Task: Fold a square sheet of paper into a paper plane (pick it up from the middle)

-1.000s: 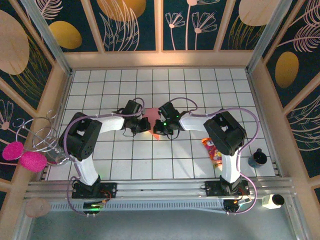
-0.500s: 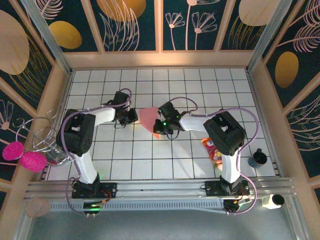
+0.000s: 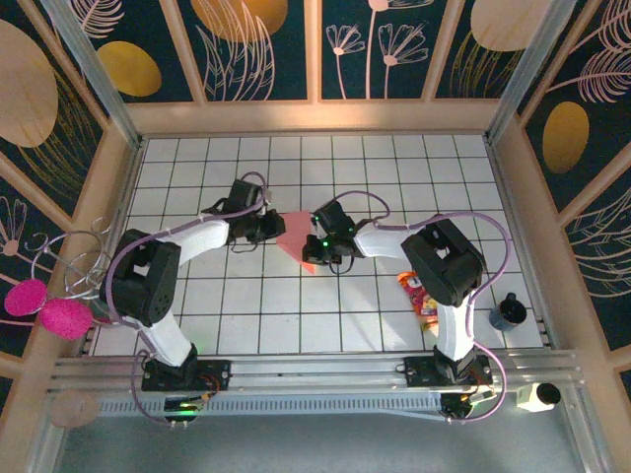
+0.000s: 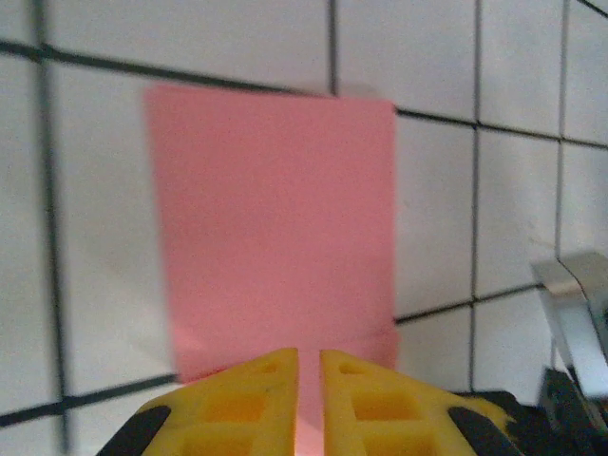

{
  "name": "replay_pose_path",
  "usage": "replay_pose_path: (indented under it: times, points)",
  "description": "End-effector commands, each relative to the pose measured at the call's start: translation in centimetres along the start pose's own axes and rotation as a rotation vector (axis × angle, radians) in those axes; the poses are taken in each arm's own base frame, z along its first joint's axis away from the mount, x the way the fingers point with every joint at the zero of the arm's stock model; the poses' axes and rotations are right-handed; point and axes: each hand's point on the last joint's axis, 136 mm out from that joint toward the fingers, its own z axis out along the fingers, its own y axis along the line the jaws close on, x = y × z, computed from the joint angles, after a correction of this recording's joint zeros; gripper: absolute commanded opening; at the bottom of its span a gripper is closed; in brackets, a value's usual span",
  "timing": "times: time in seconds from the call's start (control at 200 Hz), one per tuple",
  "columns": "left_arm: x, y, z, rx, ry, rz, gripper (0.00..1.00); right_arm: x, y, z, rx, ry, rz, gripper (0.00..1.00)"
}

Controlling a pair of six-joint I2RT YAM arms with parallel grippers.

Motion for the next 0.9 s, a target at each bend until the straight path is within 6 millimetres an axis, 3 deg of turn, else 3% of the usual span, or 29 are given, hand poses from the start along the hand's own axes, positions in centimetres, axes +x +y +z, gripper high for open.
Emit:
replay_pose_path:
  times: [0.0, 0.32, 0.686, 0.896]
  points:
    - [1.6, -1.7, 0.9, 0.095, 0.048, -0.03, 0.14, 2.5, -3.6, 0.2, 0.101, 0.079, 0.032, 0.0]
    - [2.3, -1.2, 2.7, 0.09, 0.081, -0.045, 0.14, 1.6, -2.3, -0.2, 0.031, 0.054, 0.007, 0.0]
    - [3.3, 2.7, 4.2, -0.073, 0.098, -0.089, 0.11, 0.9, -1.2, -0.7, 0.0, 0.036, -0.018, 0.0]
    - [4.2, 4.1, 4.6, -0.115, 0.115, -0.098, 0.1, -0.6, 2.0, -2.3, -0.106, -0.024, -0.077, 0.0]
